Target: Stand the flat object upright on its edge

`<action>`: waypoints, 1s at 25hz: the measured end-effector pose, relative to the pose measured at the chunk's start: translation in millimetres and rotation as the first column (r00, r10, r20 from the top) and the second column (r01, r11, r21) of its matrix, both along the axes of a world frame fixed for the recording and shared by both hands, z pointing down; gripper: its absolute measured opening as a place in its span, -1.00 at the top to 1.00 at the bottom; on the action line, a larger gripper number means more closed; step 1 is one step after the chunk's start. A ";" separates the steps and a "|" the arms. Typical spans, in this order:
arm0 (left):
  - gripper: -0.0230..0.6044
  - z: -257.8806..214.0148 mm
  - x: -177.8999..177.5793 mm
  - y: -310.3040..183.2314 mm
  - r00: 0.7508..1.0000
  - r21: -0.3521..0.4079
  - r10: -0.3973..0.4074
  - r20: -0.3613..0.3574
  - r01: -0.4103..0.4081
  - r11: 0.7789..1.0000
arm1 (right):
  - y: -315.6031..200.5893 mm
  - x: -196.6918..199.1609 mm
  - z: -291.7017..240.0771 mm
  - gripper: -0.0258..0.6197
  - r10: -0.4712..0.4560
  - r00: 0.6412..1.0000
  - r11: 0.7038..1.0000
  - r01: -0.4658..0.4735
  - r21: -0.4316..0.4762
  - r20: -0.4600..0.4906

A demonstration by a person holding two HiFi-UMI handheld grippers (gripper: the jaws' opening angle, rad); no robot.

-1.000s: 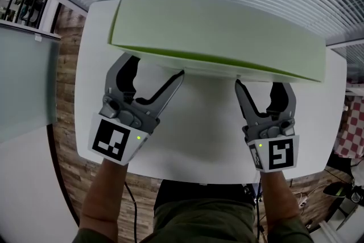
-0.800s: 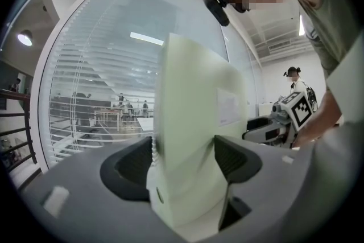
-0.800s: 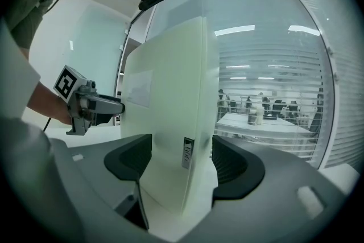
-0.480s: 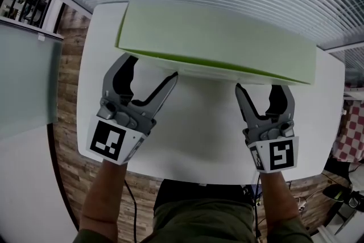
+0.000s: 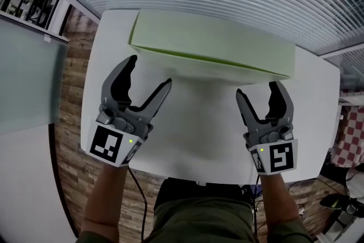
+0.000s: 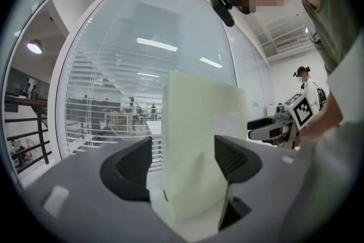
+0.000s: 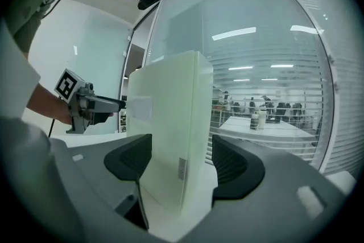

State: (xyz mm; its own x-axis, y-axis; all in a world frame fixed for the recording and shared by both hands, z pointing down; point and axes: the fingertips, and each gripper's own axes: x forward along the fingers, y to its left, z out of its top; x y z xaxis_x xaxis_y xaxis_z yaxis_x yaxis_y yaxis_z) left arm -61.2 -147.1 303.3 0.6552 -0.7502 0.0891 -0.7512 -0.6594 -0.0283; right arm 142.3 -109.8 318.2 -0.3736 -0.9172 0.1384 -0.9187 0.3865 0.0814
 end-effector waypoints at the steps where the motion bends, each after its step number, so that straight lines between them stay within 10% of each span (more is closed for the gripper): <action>1: -0.11 -3.1 -1.3 1.9 1.000 0.003 -0.004 -0.001 0.004 1.000 | 1.4 0.2 -3.9 -0.12 0.000 1.000 1.000 0.000 0.004 0.001; 25: 0.18 -79.1 7.4 80.4 0.997 0.034 -0.064 -0.032 0.066 0.997 | 47.6 -15.1 -104.8 0.15 -0.158 0.987 0.981 0.154 0.114 0.024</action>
